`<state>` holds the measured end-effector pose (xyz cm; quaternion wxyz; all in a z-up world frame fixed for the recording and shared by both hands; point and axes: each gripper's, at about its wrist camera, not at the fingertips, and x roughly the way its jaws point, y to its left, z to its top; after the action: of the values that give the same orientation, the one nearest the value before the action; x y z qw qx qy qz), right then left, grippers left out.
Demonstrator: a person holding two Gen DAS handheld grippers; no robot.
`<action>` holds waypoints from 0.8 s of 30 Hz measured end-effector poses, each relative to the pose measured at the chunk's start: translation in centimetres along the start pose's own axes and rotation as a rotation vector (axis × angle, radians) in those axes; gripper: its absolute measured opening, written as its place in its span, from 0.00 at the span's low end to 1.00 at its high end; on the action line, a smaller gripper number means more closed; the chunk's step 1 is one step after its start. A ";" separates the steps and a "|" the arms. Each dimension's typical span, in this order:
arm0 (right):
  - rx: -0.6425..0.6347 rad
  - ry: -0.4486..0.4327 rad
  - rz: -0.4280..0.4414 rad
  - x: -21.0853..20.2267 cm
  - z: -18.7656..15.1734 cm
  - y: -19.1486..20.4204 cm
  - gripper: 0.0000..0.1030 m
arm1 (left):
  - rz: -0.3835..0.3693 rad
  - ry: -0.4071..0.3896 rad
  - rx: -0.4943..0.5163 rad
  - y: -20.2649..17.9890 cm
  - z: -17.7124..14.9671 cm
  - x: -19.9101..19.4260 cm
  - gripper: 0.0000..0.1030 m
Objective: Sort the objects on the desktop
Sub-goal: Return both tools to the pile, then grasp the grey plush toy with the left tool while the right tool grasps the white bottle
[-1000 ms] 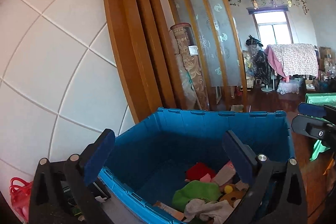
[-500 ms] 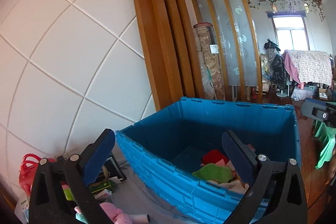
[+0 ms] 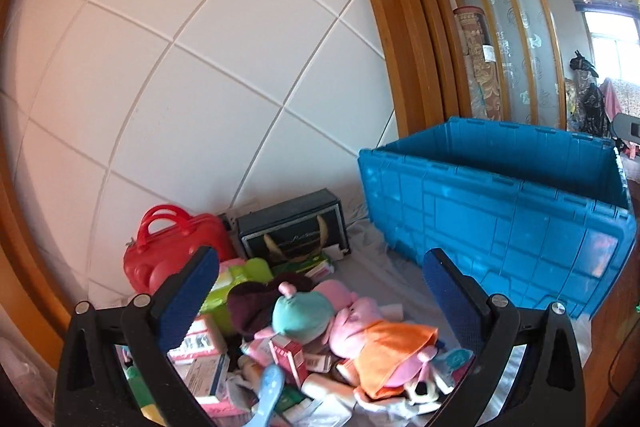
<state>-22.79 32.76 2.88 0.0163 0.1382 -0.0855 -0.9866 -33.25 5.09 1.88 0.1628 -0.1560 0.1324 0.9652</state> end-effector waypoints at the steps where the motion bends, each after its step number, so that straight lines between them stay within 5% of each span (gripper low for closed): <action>1: -0.009 0.020 0.013 0.6 -0.5 1.1 0.99 | 0.007 0.019 -0.004 0.9 -1.2 -0.3 1.00; 11: -0.052 0.213 0.099 4.5 -8.4 10.4 0.99 | -0.053 0.240 -0.076 7.2 -13.1 -1.3 1.00; 19: -0.192 0.435 0.170 7.5 -18.2 15.4 0.98 | -0.181 0.368 -0.008 5.9 -19.7 0.3 1.00; 24: -0.362 0.606 0.227 10.9 -24.7 17.0 0.87 | -0.294 0.450 0.065 3.4 -22.8 2.5 1.00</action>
<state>-26.28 11.38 -20.50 0.1746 0.4084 0.0844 -0.8919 -30.88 -4.31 -19.15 0.2729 -0.3787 0.1722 0.8675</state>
